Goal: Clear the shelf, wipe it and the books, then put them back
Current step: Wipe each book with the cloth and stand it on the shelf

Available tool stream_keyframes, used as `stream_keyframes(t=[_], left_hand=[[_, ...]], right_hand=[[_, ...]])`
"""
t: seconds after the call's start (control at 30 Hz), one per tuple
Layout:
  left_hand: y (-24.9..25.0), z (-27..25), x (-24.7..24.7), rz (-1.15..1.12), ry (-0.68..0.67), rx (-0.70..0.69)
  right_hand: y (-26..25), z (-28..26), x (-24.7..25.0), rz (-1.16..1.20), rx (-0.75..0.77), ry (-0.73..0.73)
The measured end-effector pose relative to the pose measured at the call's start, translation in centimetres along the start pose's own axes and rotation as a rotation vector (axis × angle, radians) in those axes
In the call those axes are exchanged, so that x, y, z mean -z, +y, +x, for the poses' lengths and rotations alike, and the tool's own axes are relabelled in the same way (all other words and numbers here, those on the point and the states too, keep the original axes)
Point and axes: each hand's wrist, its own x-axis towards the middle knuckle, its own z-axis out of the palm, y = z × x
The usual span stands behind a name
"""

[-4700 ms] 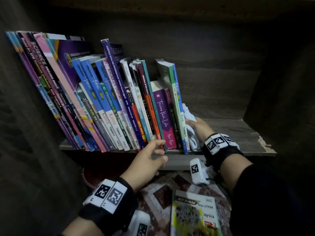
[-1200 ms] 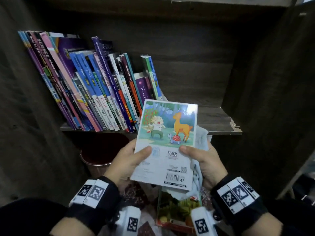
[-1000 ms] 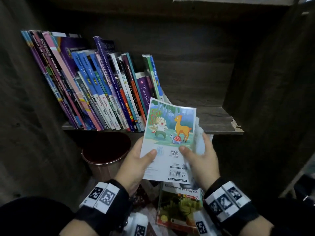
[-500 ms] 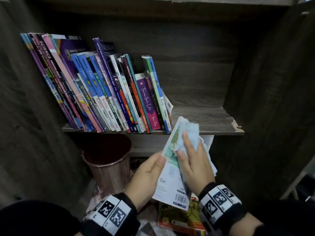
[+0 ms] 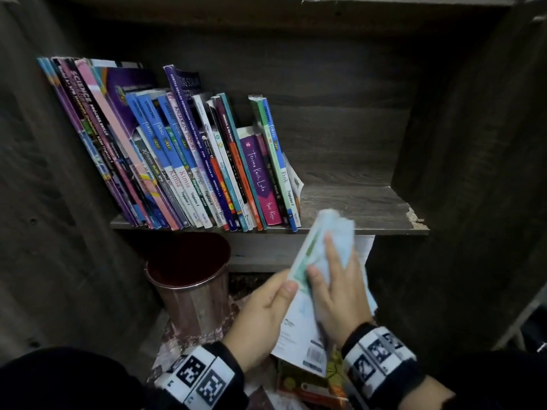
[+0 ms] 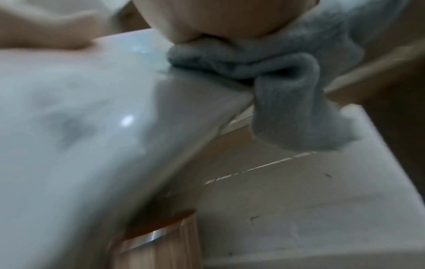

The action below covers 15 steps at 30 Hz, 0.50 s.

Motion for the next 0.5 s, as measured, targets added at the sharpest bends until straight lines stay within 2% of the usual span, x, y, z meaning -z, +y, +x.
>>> stream_keyframes(t=[0.07, 0.13, 0.23, 0.3, 0.4, 0.47, 0.5], left_hand=[[0.1, -0.3, -0.5, -0.02, -0.033, -0.006], [0.6, -0.4, -0.6, -0.052, -0.039, -0.036], [1.4, 0.0, -0.5, -0.128, 0.018, -0.053], [1.5, 0.6, 0.0, -0.184, 0.11, -0.08], [1.5, 1.6, 1.5, -0.219, 0.231, -0.124], [1.7, 2.1, 2.3, -0.242, 0.222, -0.097], [1.8, 2.4, 2.5, -0.239, 0.176, -0.077]], right_hand=[[0.6, 1.6, 1.1, 0.1, -0.228, 0.112], [0.8, 2.5, 2.2, 0.268, -0.429, 0.155], [0.5, 2.7, 2.6, 0.81, -0.578, 0.126], [0.0, 2.0, 2.0, 1.015, -0.581, 0.013], [0.2, 0.9, 1.6, 1.113, -0.646, -0.254], [0.7, 0.9, 2.9, 1.201, -0.67, -0.483], [1.0, 1.1, 3.8, 1.229, -0.661, -0.572]])
